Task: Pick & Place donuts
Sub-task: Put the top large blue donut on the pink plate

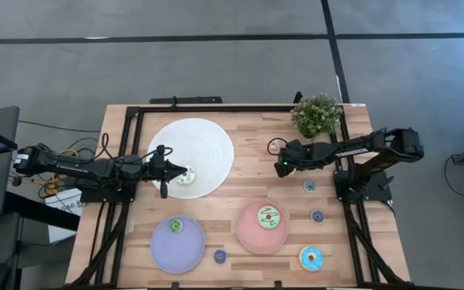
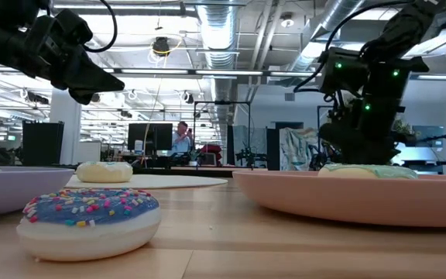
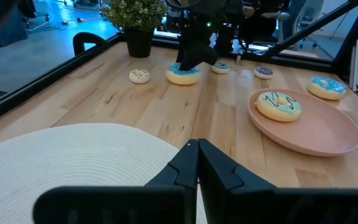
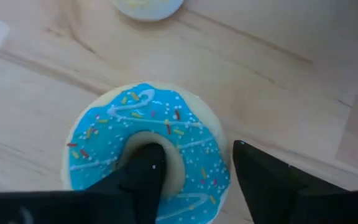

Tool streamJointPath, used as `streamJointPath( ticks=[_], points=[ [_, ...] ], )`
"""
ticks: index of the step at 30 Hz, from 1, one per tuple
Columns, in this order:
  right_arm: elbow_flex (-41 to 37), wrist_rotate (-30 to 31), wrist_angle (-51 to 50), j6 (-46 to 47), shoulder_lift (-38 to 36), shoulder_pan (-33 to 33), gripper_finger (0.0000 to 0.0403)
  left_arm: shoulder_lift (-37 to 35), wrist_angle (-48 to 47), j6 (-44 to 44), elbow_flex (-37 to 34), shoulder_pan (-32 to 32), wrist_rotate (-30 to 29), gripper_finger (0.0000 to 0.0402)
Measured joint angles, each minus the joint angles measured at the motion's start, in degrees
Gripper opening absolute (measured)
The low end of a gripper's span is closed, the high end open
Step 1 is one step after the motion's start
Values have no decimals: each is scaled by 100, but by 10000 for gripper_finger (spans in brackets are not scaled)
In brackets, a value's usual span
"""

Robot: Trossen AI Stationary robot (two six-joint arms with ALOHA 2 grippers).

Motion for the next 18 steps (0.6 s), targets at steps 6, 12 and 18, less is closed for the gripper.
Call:
streamJointPath(
  ticks=[6,12,18],
  points=[
    [0,2,-6,3,-258,2,146,0,1,74,0,0,-2,0],
    [0,-93,3,3,-527,88,123,0,1,82,0,0,-4,0],
    [-2,-220,174,232,-784,501,116,0,1,95,0,0,-4,0]
  ],
)
